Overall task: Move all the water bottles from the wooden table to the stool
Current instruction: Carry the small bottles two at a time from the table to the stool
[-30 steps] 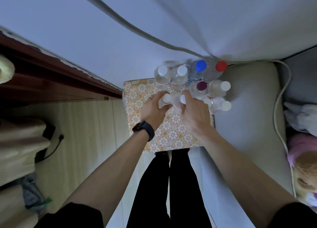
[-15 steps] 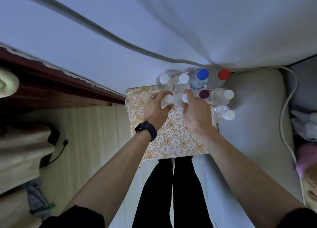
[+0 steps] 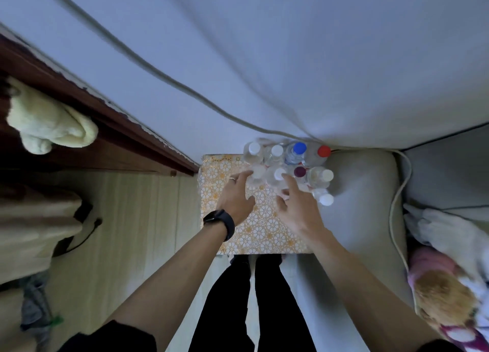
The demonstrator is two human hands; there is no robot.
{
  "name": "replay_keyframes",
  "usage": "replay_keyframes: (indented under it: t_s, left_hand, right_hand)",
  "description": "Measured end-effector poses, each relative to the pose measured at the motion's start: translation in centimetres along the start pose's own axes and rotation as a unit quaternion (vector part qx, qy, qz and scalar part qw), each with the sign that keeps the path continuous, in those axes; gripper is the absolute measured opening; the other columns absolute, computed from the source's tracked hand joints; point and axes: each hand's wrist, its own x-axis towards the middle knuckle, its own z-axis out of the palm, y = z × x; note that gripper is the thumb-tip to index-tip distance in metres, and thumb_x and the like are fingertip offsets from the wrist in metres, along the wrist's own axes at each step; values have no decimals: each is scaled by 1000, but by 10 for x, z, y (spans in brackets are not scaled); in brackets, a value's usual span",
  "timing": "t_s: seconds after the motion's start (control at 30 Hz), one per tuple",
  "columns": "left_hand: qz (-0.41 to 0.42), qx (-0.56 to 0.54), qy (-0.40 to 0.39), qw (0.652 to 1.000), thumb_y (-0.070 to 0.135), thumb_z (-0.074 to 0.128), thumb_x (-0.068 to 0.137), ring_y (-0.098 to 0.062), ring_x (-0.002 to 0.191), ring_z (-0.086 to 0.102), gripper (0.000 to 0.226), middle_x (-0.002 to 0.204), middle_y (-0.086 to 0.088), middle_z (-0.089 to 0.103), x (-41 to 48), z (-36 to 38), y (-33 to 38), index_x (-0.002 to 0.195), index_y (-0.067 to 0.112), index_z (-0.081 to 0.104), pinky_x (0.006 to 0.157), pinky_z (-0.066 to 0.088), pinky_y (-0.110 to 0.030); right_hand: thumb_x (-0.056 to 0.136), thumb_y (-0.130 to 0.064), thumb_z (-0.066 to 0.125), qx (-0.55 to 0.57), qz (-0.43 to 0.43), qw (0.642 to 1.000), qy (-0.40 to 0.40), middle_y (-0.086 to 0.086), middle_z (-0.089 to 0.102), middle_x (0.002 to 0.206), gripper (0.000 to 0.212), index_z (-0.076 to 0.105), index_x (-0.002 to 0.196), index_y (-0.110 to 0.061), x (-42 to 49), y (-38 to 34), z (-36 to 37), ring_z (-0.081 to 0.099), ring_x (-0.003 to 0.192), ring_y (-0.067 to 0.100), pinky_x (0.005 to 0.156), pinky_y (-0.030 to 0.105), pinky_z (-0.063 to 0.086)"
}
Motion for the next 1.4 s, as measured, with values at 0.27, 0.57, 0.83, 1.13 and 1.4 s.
replay_keyframes:
  t_s: [0.27, 0.57, 0.83, 1.13, 1.4]
  left_hand:
    - [-49, -37, 31, 998, 25, 58, 92, -18, 132, 43, 42, 140, 0, 47, -115, -24, 3, 134, 28, 53, 108, 39, -32]
    - [-225, -78, 209, 948, 30, 54, 93, -21, 130, 45, 43, 141, 2, 50, -263, -15, -45, 135, 34, 51, 105, 38, -34]
    - [-388, -135, 430, 804, 33, 59, 91, -26, 137, 40, 43, 136, -1, 55, -437, 15, -116, 134, 30, 54, 111, 33, -35]
    - [-523, -171, 587, 594, 34, 61, 87, -26, 132, 46, 45, 131, -3, 59, -688, 75, -204, 131, 24, 59, 109, 37, -35]
    - [-617, -183, 635, 427, 31, 63, 88, -23, 121, 52, 46, 130, -3, 59, -883, 134, -236, 133, 27, 56, 101, 44, -38]
  right_hand:
    - [96, -28, 60, 30, -78, 996, -36, -8, 65, 123, 25, 62, 120, -28, -87, -20, -43, 65, 99, 5, 88, 20, 47]
    - [97, -27, 59, -108, -337, 927, -123, -12, 62, 119, 21, 66, 116, -25, -117, -89, -40, 58, 109, 11, 89, 21, 47]
    - [94, -30, 60, -199, -556, 776, -220, -12, 63, 122, 20, 69, 112, -28, -228, -186, 53, 53, 116, 14, 94, 16, 32]
    - [93, -34, 63, -207, -720, 582, -317, -5, 56, 134, 23, 69, 114, -28, -463, -278, 213, 42, 129, 16, 102, 14, 22]
    - [92, -35, 65, -165, -807, 417, -384, -7, 61, 130, 26, 69, 117, -28, -686, -300, 322, 44, 127, 14, 109, 22, 30]
